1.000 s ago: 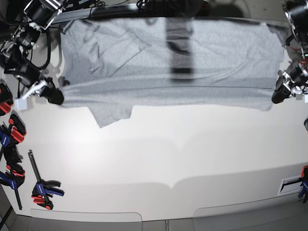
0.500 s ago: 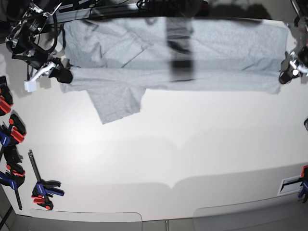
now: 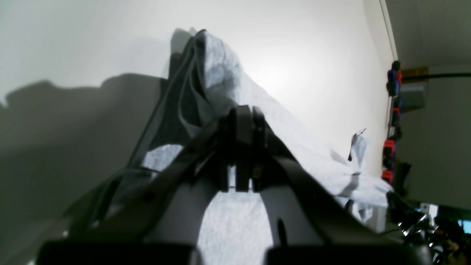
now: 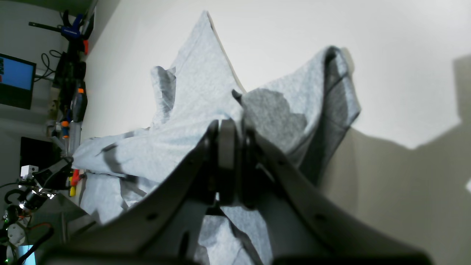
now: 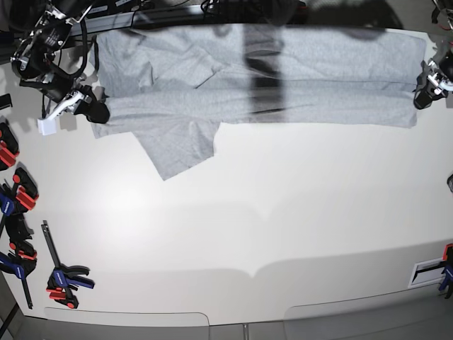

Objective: Fold the T-shirt properly
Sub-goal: 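Grasp the hem with both grippers and fold it up onto the collar, then fold the sleeve end over the folded shirt with the right gripper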

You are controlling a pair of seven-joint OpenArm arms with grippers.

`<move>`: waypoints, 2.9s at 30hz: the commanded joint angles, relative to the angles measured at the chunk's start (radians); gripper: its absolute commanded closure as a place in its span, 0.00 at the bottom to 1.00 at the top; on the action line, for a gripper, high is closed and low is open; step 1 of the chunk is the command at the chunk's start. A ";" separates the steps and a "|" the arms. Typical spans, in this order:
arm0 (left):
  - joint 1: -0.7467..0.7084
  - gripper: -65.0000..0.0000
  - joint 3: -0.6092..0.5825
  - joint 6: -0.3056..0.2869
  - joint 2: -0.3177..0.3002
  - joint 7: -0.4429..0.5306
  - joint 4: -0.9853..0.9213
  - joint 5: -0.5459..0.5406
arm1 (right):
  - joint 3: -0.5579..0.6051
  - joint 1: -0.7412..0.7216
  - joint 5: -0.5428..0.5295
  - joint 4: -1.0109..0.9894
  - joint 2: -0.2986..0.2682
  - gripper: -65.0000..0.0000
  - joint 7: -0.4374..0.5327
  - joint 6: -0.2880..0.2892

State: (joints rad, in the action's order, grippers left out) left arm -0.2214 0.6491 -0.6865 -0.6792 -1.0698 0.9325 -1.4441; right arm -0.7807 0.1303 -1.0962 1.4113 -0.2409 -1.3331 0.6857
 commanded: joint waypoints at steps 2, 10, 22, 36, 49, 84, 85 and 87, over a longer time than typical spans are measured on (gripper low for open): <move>0.005 0.98 0.011 -0.012 -0.026 0.023 0.015 -0.024 | -0.005 -0.011 -0.023 0.019 -0.017 0.93 0.016 0.012; 0.005 0.75 0.013 -0.012 -0.023 0.049 0.016 -0.039 | -0.005 -0.022 -0.043 0.021 -0.042 0.63 0.055 0.012; 0.008 0.68 0.059 -0.012 -0.022 0.053 0.017 -0.039 | 0.022 -0.290 0.105 0.017 -0.036 0.63 0.151 0.012; 0.008 0.66 0.059 -0.012 -0.021 0.053 0.017 -0.039 | 0.495 -0.522 0.412 -0.493 0.001 0.42 0.385 0.012; 0.008 0.66 0.059 -0.012 -0.022 0.053 0.017 -0.039 | 0.499 -0.562 0.354 -0.630 0.069 1.00 0.246 0.012; 0.008 0.66 0.059 -0.012 -0.021 0.049 0.017 -0.039 | 0.494 0.210 0.028 0.341 0.377 1.00 -0.063 0.012; 0.008 0.66 0.059 -0.012 -0.021 0.049 0.017 -0.039 | 0.494 0.225 0.013 0.341 0.377 1.00 -0.063 0.012; 0.008 0.66 0.059 -0.012 -0.021 0.049 0.017 -0.039 | 0.494 0.248 -0.008 0.341 0.378 1.00 -0.063 0.012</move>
State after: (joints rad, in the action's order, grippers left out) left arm -0.2184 0.6998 -0.6857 -0.6704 -1.0290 0.9360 -1.4597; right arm -0.2897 0.3813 -1.0725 1.7329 0.1333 -1.4075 0.6922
